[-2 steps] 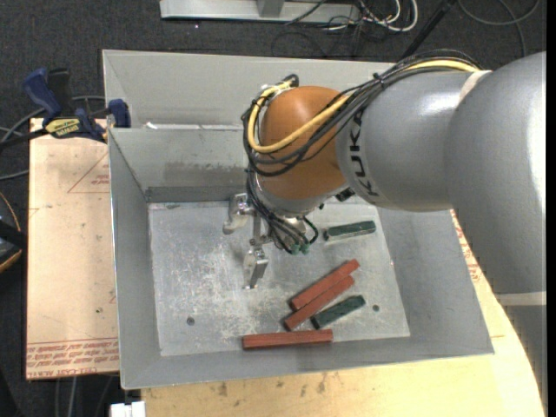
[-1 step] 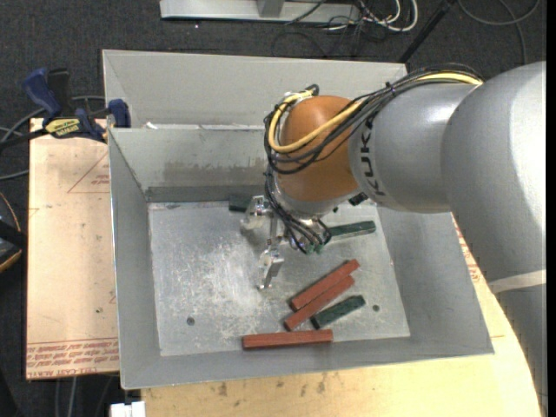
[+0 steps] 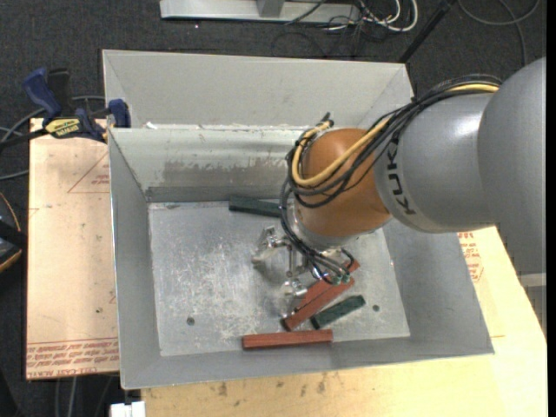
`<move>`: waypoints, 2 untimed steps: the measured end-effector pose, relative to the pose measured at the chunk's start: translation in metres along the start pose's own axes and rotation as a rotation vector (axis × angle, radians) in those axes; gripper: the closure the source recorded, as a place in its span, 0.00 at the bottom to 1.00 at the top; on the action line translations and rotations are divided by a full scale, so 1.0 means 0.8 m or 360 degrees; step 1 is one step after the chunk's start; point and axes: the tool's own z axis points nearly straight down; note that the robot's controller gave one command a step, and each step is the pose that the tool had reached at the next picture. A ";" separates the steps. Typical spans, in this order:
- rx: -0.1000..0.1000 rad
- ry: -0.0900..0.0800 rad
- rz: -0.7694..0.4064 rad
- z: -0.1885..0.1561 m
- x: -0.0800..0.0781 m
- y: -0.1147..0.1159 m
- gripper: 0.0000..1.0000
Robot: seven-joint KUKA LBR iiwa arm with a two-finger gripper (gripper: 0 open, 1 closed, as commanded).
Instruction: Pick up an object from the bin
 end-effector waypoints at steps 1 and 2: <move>0.0003 -0.0005 -0.0044 0.005 0.029 -0.003 0.00; -0.0004 -0.0002 -0.0308 0.008 0.070 -0.046 1.00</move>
Offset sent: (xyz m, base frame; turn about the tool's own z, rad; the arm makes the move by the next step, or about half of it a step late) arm -0.0470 -0.0561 -0.0137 -0.1962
